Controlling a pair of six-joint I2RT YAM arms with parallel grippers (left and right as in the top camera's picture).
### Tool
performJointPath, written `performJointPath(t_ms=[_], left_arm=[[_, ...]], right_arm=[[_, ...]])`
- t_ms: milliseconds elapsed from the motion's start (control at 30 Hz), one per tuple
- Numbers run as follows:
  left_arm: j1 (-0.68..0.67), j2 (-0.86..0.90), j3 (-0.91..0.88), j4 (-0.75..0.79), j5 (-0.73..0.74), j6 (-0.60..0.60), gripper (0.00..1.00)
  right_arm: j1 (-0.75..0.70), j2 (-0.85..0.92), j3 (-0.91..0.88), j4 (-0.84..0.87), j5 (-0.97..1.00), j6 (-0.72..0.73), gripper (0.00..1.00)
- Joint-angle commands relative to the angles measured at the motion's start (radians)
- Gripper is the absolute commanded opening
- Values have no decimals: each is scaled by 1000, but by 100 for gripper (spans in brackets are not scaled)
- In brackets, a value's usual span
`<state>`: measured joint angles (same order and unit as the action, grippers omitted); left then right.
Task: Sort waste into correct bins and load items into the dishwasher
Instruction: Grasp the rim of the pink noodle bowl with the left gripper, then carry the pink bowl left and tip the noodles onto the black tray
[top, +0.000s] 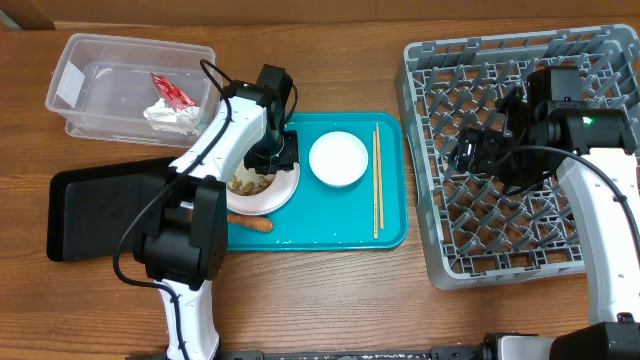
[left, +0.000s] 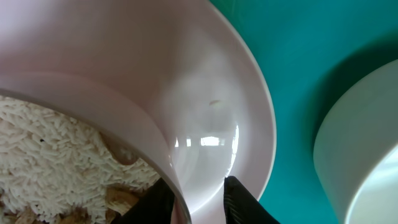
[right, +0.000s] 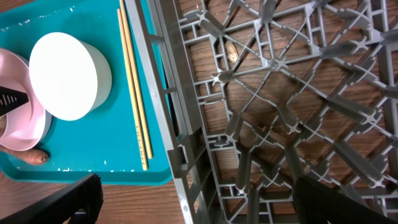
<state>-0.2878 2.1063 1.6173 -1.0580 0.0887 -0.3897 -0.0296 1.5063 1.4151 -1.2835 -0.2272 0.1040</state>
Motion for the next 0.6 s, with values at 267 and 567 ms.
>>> performJointPath(t_ms=[267,567], left_arm=[[-2,0,-30,-8,-34,8,4],[-2,-43,35,-113,-107,-11,4]], right_arm=[[2,-12,4,-2,10,0,100],[2,-12,4,-2,10,0,100]])
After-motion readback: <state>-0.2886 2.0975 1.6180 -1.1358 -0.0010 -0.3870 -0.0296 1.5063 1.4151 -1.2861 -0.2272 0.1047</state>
